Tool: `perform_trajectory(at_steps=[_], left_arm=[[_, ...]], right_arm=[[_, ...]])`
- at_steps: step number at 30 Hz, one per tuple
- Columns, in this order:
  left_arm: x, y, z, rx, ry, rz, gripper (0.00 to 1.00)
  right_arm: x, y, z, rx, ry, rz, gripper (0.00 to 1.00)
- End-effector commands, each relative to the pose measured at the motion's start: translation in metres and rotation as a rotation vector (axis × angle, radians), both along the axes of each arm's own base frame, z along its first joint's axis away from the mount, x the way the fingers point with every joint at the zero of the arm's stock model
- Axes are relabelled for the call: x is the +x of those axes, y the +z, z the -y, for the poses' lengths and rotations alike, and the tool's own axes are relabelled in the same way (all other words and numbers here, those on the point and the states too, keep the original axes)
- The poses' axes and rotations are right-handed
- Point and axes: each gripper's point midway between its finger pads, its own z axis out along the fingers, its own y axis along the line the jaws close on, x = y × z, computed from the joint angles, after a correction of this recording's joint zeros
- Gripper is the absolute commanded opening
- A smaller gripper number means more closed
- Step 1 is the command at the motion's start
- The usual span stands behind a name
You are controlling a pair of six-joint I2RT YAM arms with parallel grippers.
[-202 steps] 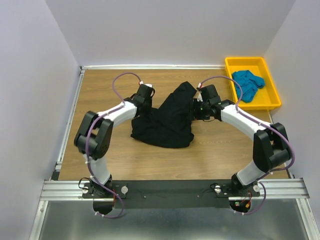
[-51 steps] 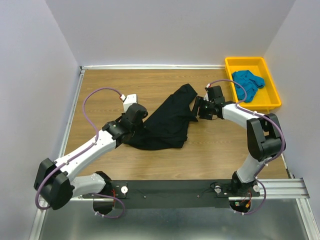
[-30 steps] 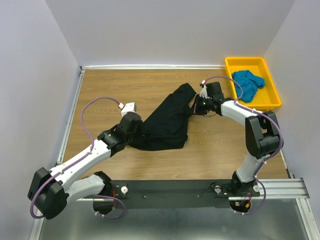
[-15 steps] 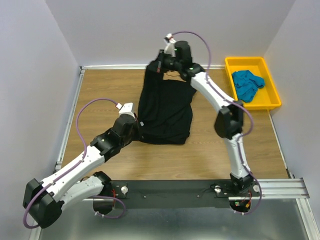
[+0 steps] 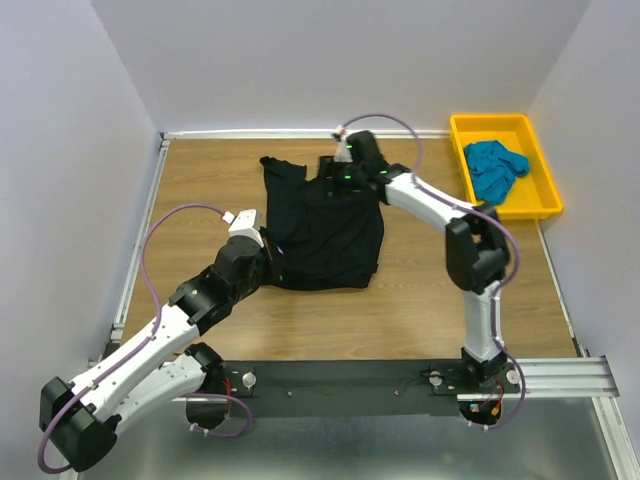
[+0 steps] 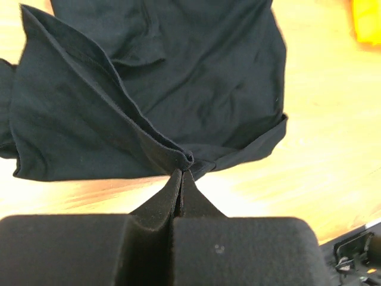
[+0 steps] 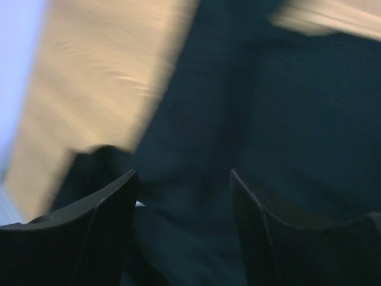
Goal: Fold and stack the t-shirts
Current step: Flatten the tshirt out
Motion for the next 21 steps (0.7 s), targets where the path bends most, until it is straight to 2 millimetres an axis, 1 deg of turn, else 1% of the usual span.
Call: perform_trajectory(at_steps=[1, 2, 3, 4, 5, 6, 7, 8, 9, 10, 13, 14, 17, 19, 20, 21], left_arm=[[0.007, 0.018, -0.011, -0.056, 0.090, 0.071, 0.00], [0.009, 0.024, -0.015, -0.066, 0.114, 0.094, 0.00], [0.010, 0.027, -0.017, -0.073, 0.125, 0.103, 0.00], [0.011, 0.031, -0.019, -0.079, 0.143, 0.117, 0.00], [0.012, 0.033, -0.020, -0.080, 0.148, 0.124, 0.00], [0.013, 0.036, -0.022, -0.081, 0.157, 0.131, 0.00], [0.014, 0.035, -0.022, -0.076, 0.160, 0.131, 0.00], [0.015, 0.040, -0.023, -0.079, 0.164, 0.141, 0.00], [0.016, 0.039, -0.021, -0.074, 0.160, 0.138, 0.00], [0.017, 0.040, -0.021, -0.070, 0.160, 0.140, 0.00], [0.018, 0.037, -0.018, -0.067, 0.151, 0.131, 0.00], [0.018, 0.037, -0.017, -0.066, 0.147, 0.127, 0.00], [0.018, 0.036, -0.017, -0.065, 0.149, 0.126, 0.00], [0.020, 0.038, -0.019, -0.068, 0.167, 0.127, 0.00], [0.021, 0.040, -0.023, -0.067, 0.190, 0.134, 0.00], [0.024, 0.041, -0.026, -0.057, 0.207, 0.136, 0.00]], right_arm=[[0.024, 0.002, 0.119, -0.104, -0.310, 0.008, 0.69], [0.028, -0.003, 0.146, -0.105, -0.358, -0.017, 0.68], [0.023, -0.001, 0.160, -0.103, -0.372, -0.022, 0.68], [0.013, -0.019, 0.177, -0.118, -0.378, -0.067, 0.68], [0.006, -0.024, 0.181, -0.116, -0.365, -0.090, 0.68], [-0.002, -0.026, 0.182, -0.093, -0.334, -0.113, 0.68], [-0.014, -0.042, 0.187, -0.098, -0.331, -0.161, 0.68], [-0.018, -0.049, 0.192, -0.092, -0.341, -0.191, 0.68], [-0.022, -0.056, 0.193, -0.087, -0.338, -0.213, 0.67], [-0.030, -0.069, 0.194, -0.087, -0.329, -0.255, 0.67], [-0.039, -0.088, 0.193, -0.084, -0.328, -0.307, 0.67], [-0.041, -0.097, 0.192, -0.078, -0.326, -0.326, 0.66], [-0.044, -0.105, 0.184, -0.040, -0.296, -0.355, 0.63], [-0.047, -0.112, 0.183, -0.038, -0.285, -0.370, 0.61], [-0.047, -0.114, 0.183, -0.043, -0.280, -0.368, 0.53], [-0.046, -0.116, 0.182, -0.042, -0.271, -0.371, 0.47]])
